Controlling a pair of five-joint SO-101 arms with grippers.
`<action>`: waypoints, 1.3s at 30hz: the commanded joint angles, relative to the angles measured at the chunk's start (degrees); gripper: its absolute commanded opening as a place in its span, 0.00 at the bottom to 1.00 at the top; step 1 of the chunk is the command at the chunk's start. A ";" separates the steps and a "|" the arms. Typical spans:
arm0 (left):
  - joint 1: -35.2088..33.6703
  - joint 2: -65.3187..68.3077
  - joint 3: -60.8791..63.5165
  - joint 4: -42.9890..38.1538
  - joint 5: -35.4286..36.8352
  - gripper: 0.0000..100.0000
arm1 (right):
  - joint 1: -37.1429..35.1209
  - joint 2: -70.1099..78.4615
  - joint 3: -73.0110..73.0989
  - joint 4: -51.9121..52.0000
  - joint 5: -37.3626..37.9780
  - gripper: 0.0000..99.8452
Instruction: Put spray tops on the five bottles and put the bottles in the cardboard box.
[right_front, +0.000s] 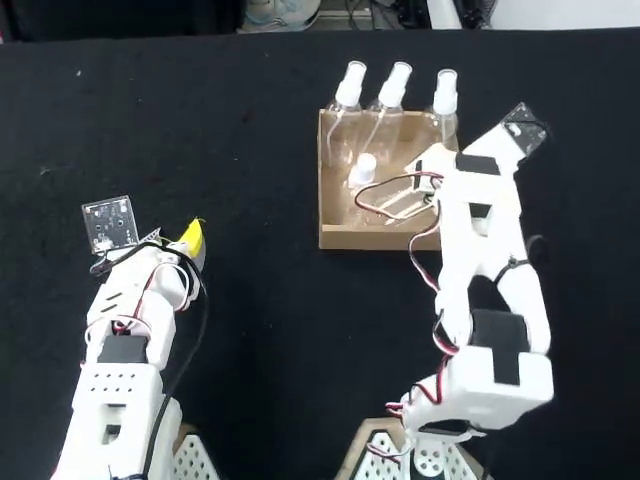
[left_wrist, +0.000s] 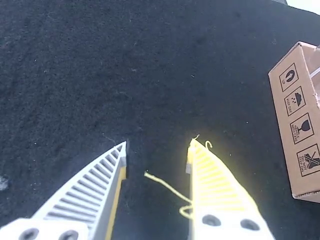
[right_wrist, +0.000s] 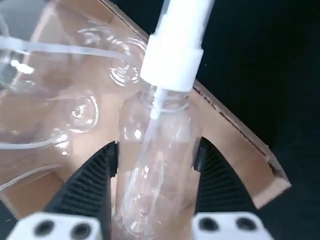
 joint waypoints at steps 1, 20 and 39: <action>-0.40 -0.88 -0.84 -1.32 0.53 0.19 | 0.79 -7.25 -3.03 2.11 -0.35 0.07; -0.22 -0.88 -0.75 -1.32 0.62 0.19 | 5.19 -24.48 7.78 3.52 7.38 0.07; -0.22 -0.88 -0.66 -1.32 0.62 0.19 | 5.27 -33.63 21.14 -14.86 25.76 0.07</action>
